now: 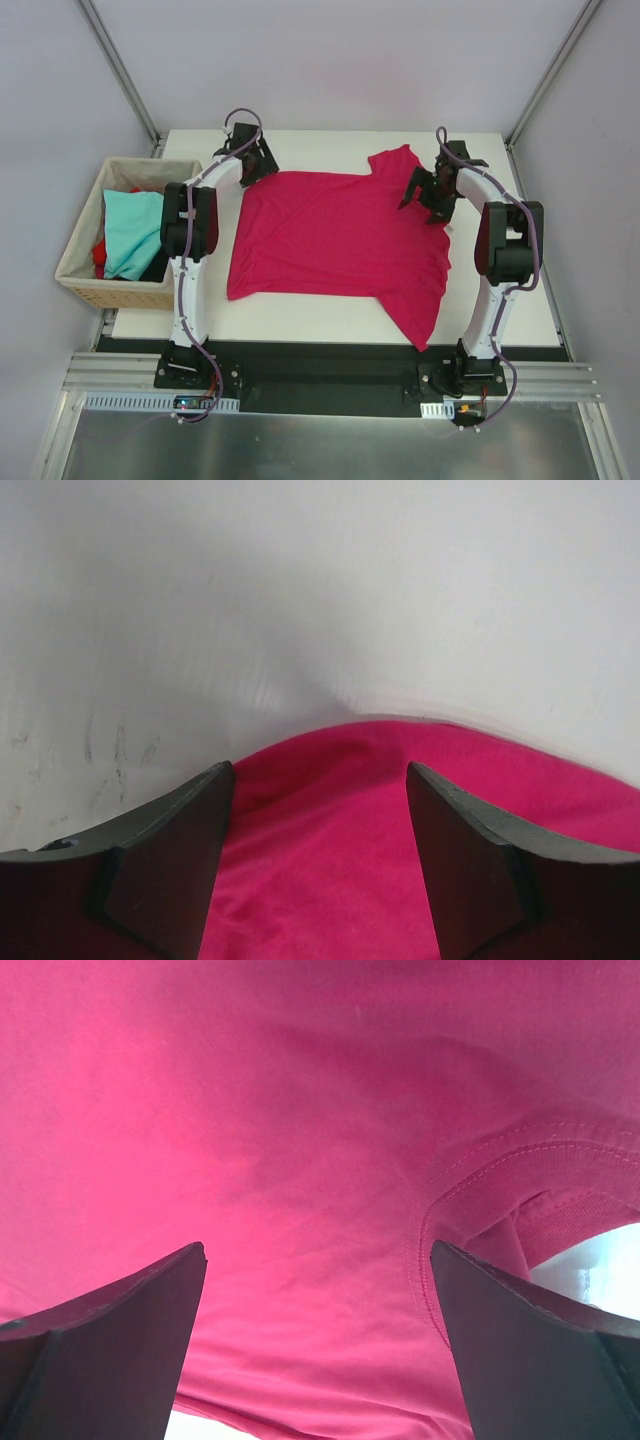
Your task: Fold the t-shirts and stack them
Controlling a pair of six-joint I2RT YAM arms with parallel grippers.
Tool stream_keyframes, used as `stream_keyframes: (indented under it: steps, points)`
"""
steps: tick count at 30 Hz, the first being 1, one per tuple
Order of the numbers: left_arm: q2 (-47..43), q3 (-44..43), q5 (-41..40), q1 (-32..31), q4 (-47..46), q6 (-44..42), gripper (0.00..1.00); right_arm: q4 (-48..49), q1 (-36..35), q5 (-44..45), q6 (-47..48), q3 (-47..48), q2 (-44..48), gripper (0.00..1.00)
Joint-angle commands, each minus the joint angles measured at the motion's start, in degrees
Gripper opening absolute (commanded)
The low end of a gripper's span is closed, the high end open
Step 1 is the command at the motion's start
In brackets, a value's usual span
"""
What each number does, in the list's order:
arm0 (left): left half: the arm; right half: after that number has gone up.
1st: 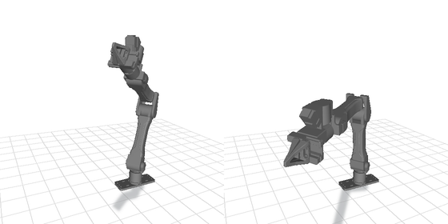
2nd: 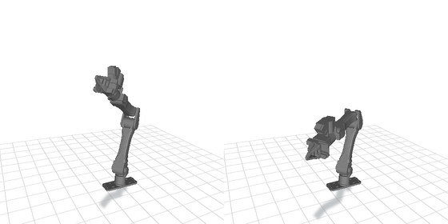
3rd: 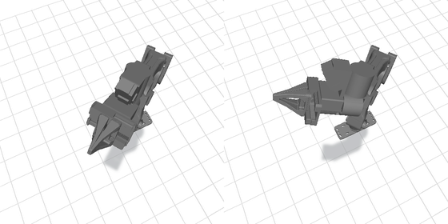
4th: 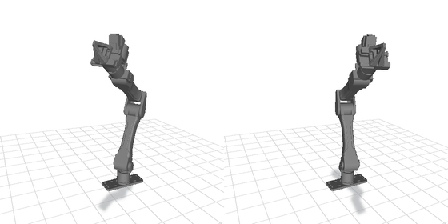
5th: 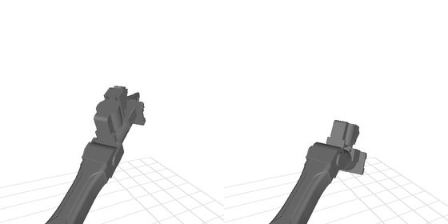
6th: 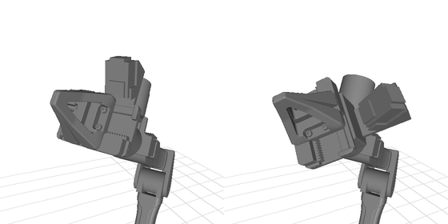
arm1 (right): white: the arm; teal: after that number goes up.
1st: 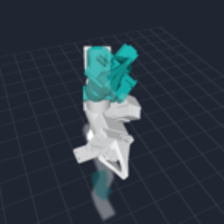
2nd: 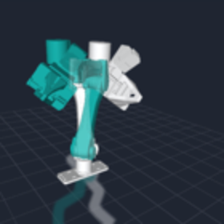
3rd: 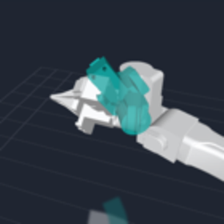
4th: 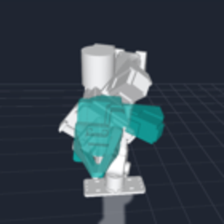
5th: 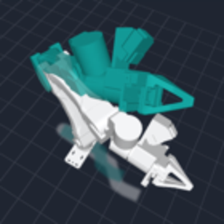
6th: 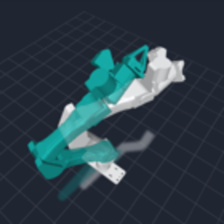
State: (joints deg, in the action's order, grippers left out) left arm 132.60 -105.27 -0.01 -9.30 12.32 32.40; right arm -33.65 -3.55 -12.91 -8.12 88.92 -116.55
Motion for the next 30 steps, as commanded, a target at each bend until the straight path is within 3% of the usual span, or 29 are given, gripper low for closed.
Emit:
stream_keyframes:
  steps: [1,11,15,22,26,27,29,30]
  points:
    - [-5.2,3.1,-4.7,-2.3,1.6,-0.6,0.70,-0.2,0.2,-0.4,-0.7,-0.7,0.1,1.00]
    - [-4.9,7.4,-6.0,-2.7,1.5,2.2,0.68,-0.2,0.2,-0.3,-0.8,-0.9,0.4,1.00]
    - [-4.7,7.7,-8.8,-3.0,2.0,0.0,0.67,-0.2,0.2,-0.5,-0.9,-0.8,0.0,1.00]
    - [-4.0,2.3,-19.3,-7.7,7.7,-11.3,0.63,-0.3,0.1,-0.3,-1.0,-0.5,-0.3,1.00]
    - [-3.6,3.0,-20.7,-10.5,8.1,-14.0,0.49,-0.2,0.0,-0.4,-1.1,-0.6,-0.3,1.00]
    - [-3.6,3.5,-21.0,-11.4,8.1,-14.0,0.33,-0.2,0.1,-0.4,-1.0,-0.7,-0.2,1.00]
    - [-4.0,4.2,-22.1,-12.2,8.6,-13.9,0.21,-0.2,0.0,-0.5,-1.1,-0.9,0.0,1.00]
    - [-4.4,4.7,-23.0,-13.1,8.5,-13.8,0.07,0.0,0.0,-0.3,-1.1,-0.9,0.1,1.00]
